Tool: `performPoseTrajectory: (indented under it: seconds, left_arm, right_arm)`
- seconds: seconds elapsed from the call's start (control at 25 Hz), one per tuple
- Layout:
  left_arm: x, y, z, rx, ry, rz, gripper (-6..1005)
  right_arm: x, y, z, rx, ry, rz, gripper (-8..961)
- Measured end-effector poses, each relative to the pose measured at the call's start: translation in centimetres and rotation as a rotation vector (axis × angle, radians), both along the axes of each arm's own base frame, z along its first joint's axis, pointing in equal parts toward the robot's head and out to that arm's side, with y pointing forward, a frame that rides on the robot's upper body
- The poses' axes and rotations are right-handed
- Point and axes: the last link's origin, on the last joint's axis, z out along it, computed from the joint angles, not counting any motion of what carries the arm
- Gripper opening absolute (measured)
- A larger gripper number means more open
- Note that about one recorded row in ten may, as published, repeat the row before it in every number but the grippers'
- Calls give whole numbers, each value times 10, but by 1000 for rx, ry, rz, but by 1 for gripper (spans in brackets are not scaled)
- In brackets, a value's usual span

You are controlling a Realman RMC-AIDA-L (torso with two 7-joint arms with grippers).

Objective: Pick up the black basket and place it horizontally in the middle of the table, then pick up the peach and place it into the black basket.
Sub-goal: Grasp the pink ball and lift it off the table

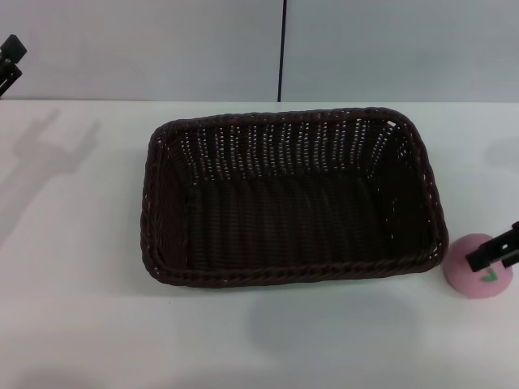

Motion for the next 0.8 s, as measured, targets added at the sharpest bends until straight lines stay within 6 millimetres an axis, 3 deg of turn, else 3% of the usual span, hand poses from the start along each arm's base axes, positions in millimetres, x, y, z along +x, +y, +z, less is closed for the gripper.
performPoseTrajectory:
  seconds: [0.44, 0.8]
  left_arm:
    - [-1, 5, 1, 4, 7, 18, 787]
    - [-2, 5, 0, 3, 5, 24, 787]
  right_arm:
    - [13, 2, -9, 25, -18, -28, 633]
    - [18, -3, 13, 123, 46, -46, 378]
